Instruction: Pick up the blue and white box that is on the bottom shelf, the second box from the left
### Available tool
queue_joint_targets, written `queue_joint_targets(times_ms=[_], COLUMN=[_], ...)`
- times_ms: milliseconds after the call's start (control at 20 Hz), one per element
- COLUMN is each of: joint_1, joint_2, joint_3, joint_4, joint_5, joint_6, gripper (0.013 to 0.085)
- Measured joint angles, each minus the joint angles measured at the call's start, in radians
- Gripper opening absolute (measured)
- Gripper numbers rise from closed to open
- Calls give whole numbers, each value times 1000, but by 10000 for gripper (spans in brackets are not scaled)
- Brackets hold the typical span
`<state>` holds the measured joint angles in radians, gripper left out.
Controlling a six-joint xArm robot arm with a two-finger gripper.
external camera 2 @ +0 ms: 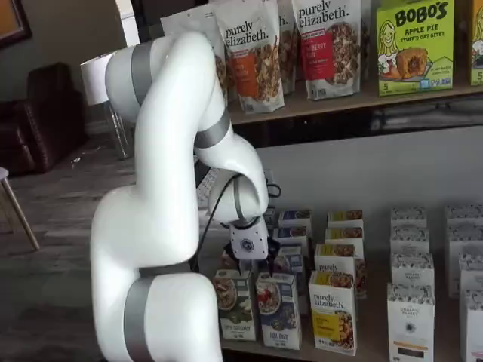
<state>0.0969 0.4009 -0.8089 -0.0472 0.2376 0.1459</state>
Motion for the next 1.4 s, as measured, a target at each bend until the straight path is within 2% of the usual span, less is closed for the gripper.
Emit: queue_joint_targets(times_ms=[150, 350, 500, 600, 1250, 1400], joint_1=[-4, -11, -4, -2, -17, -21], joint_2=[23, 53, 83, 104, 228, 248], joint_3=[-29, -68, -106, -129, -265, -292], joint_4=[33, -3, 52, 63, 33, 2], joint_5=[19, 39, 67, 77, 80, 79], joint_6=[-35, -8, -54, -62, -48, -23], gripper=[850, 850, 850, 850, 850, 850])
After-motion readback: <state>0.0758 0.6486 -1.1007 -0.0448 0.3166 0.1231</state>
